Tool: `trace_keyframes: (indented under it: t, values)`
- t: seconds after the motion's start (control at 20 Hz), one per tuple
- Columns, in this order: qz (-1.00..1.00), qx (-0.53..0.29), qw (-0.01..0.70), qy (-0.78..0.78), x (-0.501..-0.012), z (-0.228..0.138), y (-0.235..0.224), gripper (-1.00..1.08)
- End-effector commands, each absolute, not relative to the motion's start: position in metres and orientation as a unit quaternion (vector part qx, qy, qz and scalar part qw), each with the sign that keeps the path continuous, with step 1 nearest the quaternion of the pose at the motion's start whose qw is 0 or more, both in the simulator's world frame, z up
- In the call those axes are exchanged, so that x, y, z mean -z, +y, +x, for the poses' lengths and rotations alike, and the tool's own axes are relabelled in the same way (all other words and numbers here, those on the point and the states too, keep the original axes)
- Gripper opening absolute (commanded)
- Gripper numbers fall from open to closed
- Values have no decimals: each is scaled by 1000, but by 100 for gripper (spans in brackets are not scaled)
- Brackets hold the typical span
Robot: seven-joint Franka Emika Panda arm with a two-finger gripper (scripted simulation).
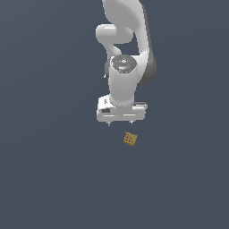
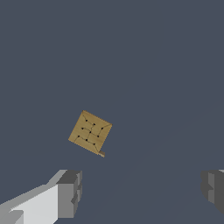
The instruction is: Pick up the object and move it to a goal position.
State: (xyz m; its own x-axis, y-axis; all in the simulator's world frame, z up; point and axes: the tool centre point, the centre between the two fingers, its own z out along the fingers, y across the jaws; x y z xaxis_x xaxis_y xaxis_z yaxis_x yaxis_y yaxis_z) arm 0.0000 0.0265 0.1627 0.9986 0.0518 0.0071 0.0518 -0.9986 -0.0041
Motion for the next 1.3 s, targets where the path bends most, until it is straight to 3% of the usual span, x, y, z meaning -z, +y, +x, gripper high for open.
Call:
trace_keyframes:
  t: [0.0, 0.5, 1.25]
  values:
    - [-1000, 4, 2, -26, -163, 0, 26, 100]
    - [-999, 2, 17, -32, -162, 4, 52, 100]
    - [-995, 2, 11, -104, -148, 4, 54, 100]
